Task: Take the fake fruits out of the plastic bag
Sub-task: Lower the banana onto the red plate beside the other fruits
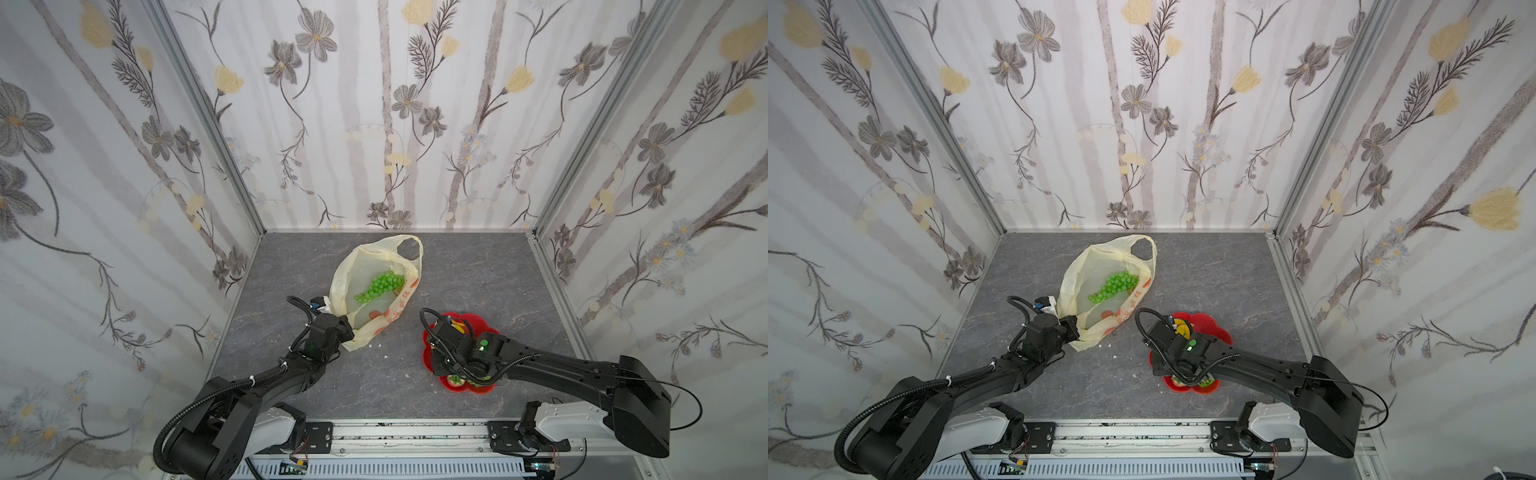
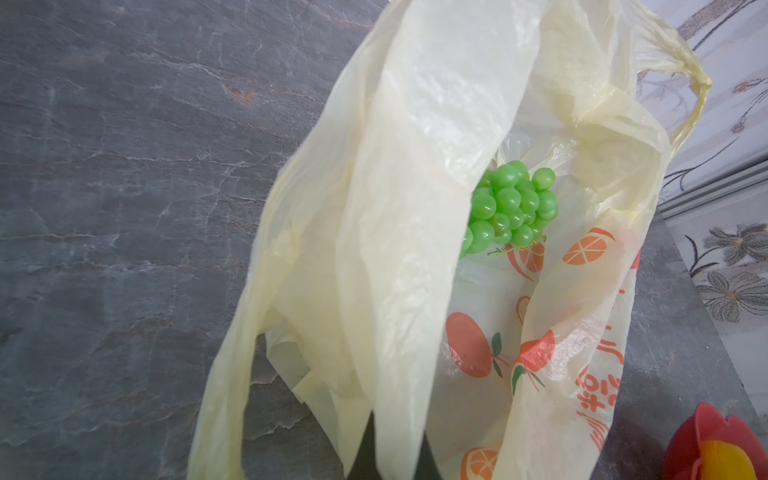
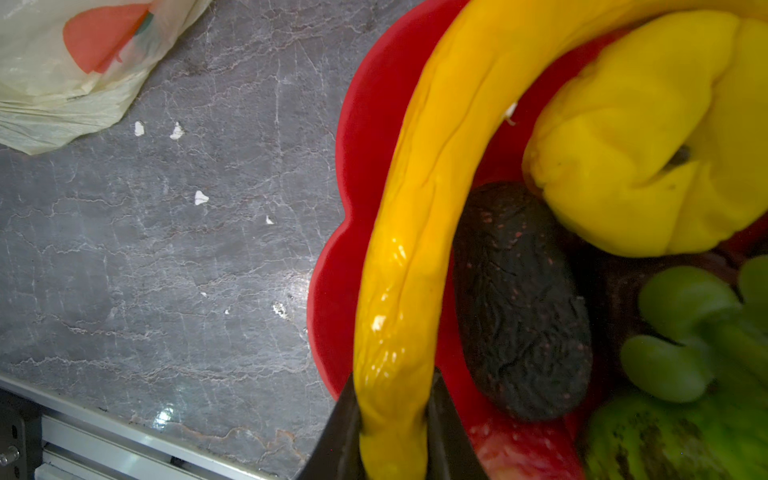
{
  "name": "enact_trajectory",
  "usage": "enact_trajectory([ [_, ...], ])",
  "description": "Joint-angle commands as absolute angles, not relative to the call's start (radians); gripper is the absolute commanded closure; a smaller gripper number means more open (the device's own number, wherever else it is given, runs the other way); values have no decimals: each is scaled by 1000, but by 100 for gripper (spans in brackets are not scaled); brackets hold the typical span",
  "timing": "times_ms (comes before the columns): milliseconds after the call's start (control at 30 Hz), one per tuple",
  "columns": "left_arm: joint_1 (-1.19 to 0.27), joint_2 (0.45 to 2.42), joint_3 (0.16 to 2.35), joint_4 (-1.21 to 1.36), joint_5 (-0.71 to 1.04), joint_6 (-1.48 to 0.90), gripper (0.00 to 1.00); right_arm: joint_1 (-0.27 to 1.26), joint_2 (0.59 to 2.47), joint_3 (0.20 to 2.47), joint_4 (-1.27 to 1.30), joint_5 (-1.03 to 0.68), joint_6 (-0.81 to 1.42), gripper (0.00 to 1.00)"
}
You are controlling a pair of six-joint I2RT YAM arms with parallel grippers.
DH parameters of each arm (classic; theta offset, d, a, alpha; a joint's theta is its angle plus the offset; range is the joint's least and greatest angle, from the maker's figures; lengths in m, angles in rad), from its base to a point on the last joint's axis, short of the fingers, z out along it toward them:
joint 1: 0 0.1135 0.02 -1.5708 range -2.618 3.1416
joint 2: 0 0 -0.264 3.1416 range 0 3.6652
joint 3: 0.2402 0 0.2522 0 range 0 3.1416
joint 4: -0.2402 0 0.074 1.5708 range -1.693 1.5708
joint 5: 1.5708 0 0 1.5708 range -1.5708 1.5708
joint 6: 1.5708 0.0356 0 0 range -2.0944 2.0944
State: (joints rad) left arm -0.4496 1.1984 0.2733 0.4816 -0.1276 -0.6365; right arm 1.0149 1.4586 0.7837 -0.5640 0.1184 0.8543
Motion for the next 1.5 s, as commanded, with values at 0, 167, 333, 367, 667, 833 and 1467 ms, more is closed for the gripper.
enact_trajectory([
  [0, -448, 1199, 275, 511, -132, -640, 100, 1020, 1474, 804, -543, 125, 844, 87],
  [167, -446, 1200, 275, 512, -130, -638, 100, 1029, 1495, 821, -556, 135, 833, 86],
  [333, -445, 1200, 275, 512, -130, -640, 100, 1042, 1519, 839, -581, 152, 820, 85],
  [367, -445, 1200, 276, 513, -129, -638, 100, 1045, 1523, 843, -586, 156, 817, 85],
  [667, -443, 1198, 273, 512, -128, -637, 100, 1067, 1546, 870, -630, 198, 798, 77],
  [833, -442, 1198, 273, 512, -126, -638, 100, 1072, 1546, 876, -646, 214, 802, 71],
  [1467, -439, 1198, 272, 512, -122, -637, 100, 1080, 1550, 865, -702, 272, 813, 70],
])
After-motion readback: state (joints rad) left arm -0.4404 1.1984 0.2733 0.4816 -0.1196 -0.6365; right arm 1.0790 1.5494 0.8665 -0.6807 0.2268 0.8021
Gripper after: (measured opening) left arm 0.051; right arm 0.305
